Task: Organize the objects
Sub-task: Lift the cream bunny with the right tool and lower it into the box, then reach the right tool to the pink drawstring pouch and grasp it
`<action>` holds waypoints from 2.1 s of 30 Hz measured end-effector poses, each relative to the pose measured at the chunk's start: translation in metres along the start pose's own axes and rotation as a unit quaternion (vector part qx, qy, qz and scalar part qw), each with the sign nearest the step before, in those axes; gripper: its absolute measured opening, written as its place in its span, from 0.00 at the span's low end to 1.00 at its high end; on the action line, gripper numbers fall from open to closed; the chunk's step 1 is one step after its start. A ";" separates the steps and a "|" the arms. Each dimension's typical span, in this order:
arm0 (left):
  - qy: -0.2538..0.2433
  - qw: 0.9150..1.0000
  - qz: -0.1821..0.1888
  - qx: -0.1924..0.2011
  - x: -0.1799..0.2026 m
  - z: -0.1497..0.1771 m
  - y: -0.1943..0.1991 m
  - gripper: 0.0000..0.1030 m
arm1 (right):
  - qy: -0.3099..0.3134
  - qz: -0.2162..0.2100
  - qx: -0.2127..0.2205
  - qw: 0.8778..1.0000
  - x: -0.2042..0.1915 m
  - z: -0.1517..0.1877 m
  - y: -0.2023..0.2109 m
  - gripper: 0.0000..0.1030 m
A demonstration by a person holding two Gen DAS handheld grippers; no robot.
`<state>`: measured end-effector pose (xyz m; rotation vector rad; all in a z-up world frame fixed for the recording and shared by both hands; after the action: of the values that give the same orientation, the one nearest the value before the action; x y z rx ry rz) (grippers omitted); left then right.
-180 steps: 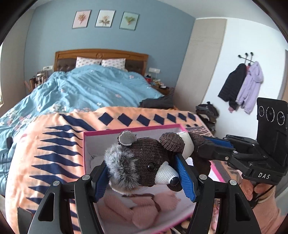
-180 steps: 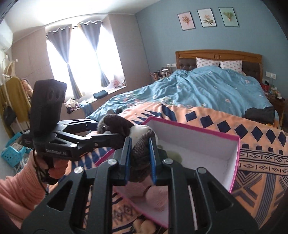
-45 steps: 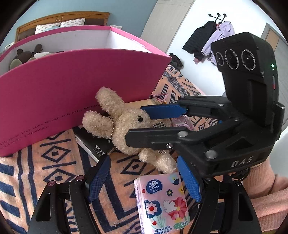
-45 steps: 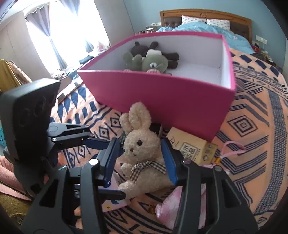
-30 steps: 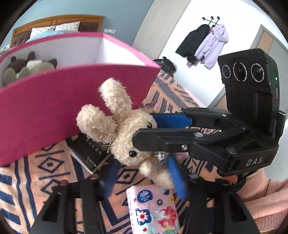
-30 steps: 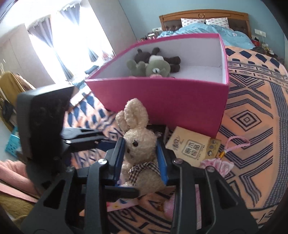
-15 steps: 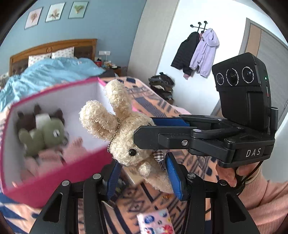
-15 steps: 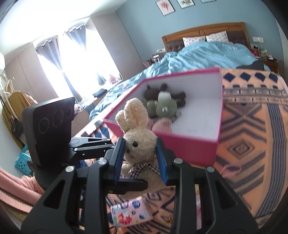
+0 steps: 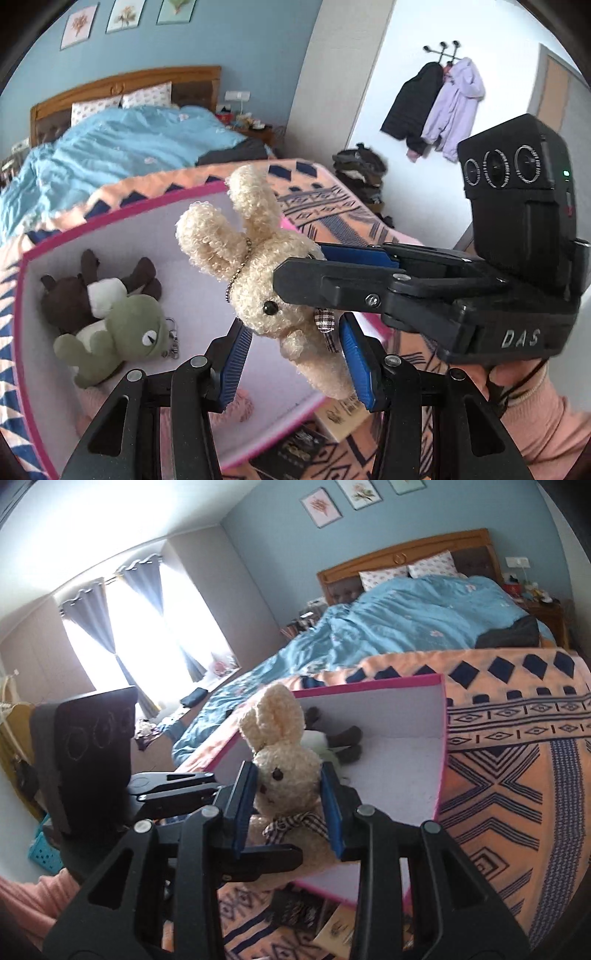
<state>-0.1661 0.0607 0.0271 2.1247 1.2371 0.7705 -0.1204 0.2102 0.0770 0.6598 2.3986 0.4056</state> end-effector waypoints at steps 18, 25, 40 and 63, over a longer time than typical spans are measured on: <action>0.016 0.996 -0.038 -0.075 -0.008 0.003 -0.054 0.50 | -0.027 0.114 -0.032 0.993 0.036 0.008 -0.031 0.40; 0.026 0.997 -0.054 -0.048 -0.012 0.008 -0.039 0.67 | -0.017 0.110 -0.014 0.994 0.029 0.011 -0.010 0.45; -0.028 0.997 -0.029 0.063 0.026 0.042 0.039 0.83 | -0.007 0.074 0.013 0.997 0.011 0.039 0.046 0.53; -0.026 0.998 0.053 -0.023 0.083 0.119 -0.013 0.87 | -0.095 0.092 -0.076 0.988 0.049 0.152 0.067 0.57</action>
<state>-0.0549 0.1187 -0.0463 2.1732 1.0787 0.7766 -0.0343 0.3121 -0.0343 0.8146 2.1116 0.5702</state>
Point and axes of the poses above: each gripper's, at about its wrist camera, not at the fingertips, and y roughly against the way its jaws point, x to its right, z to its underside, the point moved 1 cm from there along -y, roughly the way its jaws point, and after that the axes turned 4 degrees about -z, right-handed, at the moved point
